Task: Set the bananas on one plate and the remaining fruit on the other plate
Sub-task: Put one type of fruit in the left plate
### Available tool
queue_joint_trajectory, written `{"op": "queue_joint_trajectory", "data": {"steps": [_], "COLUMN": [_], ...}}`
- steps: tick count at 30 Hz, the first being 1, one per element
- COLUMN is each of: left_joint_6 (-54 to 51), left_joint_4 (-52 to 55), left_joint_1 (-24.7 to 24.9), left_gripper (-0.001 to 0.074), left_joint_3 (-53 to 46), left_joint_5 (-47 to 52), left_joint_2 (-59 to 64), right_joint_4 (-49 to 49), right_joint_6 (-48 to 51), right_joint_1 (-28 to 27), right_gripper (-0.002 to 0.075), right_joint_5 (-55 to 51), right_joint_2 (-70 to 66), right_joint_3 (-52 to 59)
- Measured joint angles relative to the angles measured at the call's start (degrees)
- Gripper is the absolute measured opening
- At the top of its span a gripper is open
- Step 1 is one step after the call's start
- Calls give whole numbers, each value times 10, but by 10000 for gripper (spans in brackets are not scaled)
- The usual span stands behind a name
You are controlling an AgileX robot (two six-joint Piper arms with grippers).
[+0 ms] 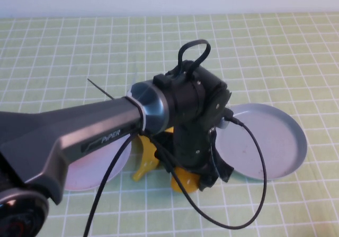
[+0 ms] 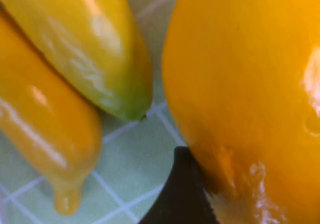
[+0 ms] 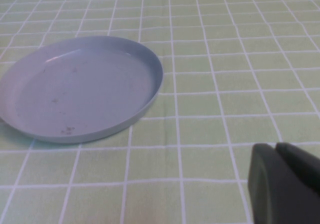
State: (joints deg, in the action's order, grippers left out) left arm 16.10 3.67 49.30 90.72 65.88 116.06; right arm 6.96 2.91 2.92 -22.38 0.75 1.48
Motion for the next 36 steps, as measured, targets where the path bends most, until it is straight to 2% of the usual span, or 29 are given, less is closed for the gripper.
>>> {"op": "queue_joint_trajectory", "data": {"steps": [7, 13, 16, 21, 27, 31, 36], "left_joint_6": [-46, -58, -60, -66, -67, -58, -57], "left_joint_4": [7, 73, 74, 75, 87, 75, 63], "left_joint_1": [0, -11, -32, -82, -146, -183, -196], "left_gripper": [517, 517, 517, 517, 517, 517, 517], "left_joint_3": [61, 67, 61, -18, -105, -127, -131], "left_joint_5": [33, 42, 43, 44, 44, 10, -16], "left_joint_2": [-29, -105, -139, -180, -186, -185, -170], "right_joint_4": [0, 0, 0, 0, 0, 0, 0], "right_joint_6": [0, 0, 0, 0, 0, 0, 0], "right_joint_1": [0, 0, 0, 0, 0, 0, 0], "right_gripper": [-16, -15, -15, -15, -15, -16, -16], "right_joint_5": [0, 0, 0, 0, 0, 0, 0], "right_joint_2": [0, 0, 0, 0, 0, 0, 0], "right_joint_3": [0, 0, 0, 0, 0, 0, 0]}}
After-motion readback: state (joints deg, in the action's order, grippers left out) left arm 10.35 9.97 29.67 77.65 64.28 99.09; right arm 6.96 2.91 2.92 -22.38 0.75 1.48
